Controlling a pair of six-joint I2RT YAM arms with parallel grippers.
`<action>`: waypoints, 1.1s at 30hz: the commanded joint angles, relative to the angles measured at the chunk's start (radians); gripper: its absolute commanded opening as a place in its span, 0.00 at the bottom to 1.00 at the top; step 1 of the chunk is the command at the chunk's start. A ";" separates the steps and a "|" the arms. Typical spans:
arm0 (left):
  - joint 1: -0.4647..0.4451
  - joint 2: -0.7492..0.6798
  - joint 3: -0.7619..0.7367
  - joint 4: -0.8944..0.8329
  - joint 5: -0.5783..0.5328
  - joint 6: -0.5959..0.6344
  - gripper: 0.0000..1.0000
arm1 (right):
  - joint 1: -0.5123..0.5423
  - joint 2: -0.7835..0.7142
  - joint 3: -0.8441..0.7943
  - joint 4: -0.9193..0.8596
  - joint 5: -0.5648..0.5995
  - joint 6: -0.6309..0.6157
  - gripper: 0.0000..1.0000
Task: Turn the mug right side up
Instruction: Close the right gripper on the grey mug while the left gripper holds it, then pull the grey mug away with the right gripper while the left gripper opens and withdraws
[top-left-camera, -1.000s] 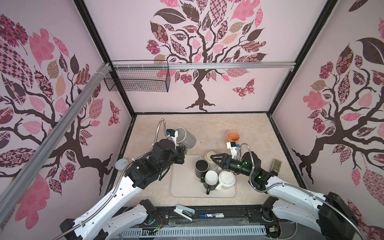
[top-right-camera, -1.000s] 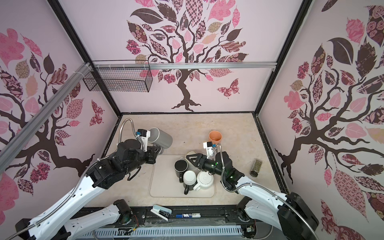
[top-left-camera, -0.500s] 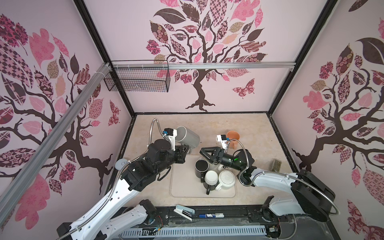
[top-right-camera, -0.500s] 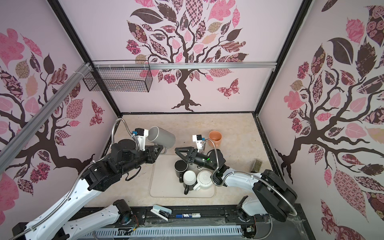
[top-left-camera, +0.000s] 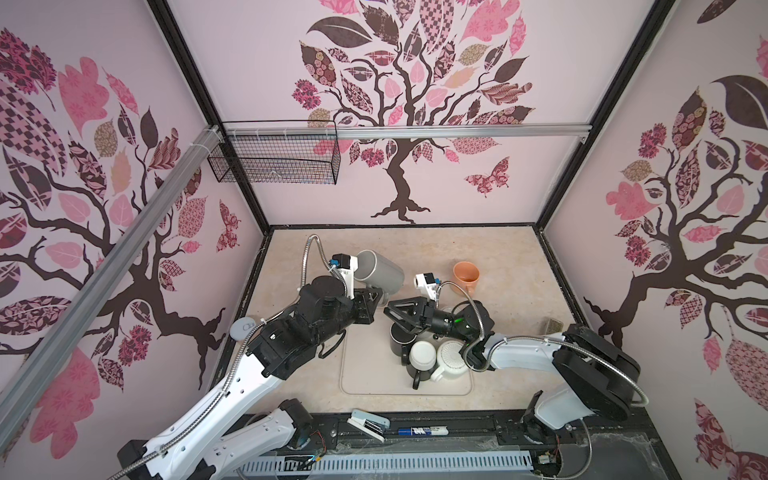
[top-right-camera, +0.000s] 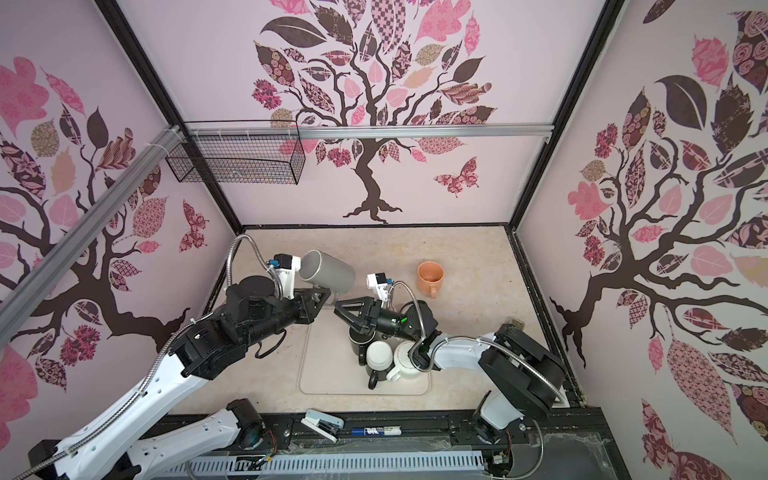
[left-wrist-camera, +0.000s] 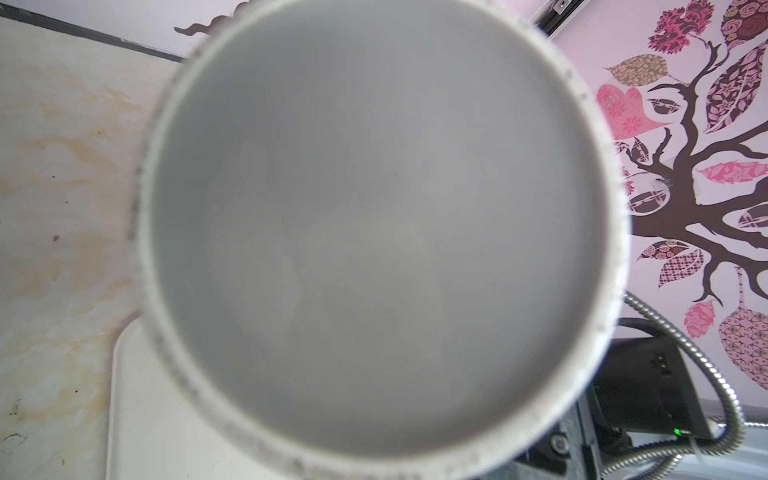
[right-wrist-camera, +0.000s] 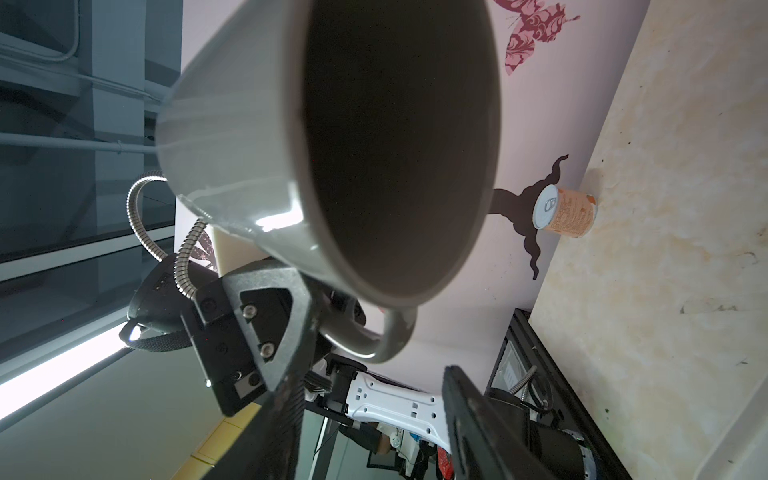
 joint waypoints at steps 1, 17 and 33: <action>-0.002 -0.023 0.064 0.141 0.006 -0.009 0.00 | 0.003 0.059 0.052 0.173 0.011 0.104 0.55; -0.003 -0.082 -0.014 0.219 0.059 -0.094 0.00 | 0.002 0.157 0.176 0.331 0.085 0.185 0.49; -0.003 -0.120 -0.082 0.243 0.105 -0.154 0.00 | 0.002 0.153 0.225 0.331 0.106 0.207 0.34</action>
